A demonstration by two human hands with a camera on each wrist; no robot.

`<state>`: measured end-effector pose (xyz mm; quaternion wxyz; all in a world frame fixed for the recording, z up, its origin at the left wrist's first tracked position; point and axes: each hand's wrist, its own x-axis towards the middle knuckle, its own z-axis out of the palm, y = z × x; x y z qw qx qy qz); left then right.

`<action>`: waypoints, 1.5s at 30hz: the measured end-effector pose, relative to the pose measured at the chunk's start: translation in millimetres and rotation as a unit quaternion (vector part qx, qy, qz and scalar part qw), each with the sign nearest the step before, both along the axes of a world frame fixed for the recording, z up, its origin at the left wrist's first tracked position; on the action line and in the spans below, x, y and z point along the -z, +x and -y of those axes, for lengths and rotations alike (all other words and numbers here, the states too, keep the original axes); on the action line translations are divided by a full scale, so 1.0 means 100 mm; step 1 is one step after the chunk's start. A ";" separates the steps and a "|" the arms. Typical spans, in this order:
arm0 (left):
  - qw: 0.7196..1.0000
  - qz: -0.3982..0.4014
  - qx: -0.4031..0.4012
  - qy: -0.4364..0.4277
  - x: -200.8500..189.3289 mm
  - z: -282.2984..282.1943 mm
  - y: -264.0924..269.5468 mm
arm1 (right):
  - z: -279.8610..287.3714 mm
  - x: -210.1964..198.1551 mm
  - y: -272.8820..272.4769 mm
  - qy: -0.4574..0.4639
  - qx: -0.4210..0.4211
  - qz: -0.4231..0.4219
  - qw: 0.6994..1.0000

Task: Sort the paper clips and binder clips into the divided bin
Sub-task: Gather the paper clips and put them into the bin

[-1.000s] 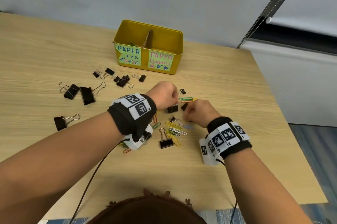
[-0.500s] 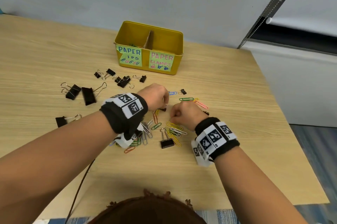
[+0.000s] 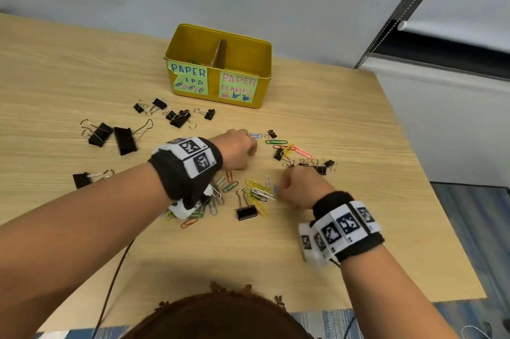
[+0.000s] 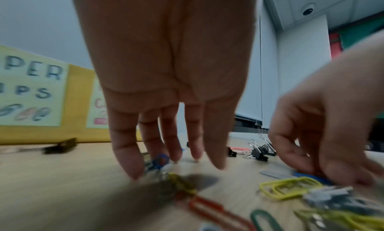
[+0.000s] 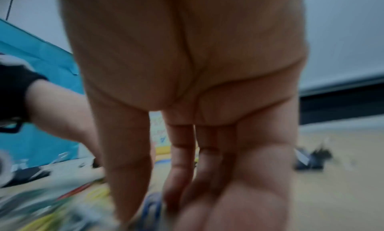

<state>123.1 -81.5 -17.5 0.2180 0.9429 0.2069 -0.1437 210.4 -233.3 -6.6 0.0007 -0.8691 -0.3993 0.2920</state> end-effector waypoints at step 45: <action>0.993 -0.090 0.036 0.073 -0.10 -0.11 0.05 | -0.66 0.09 0.22 0.117 0.016 0.052 0.992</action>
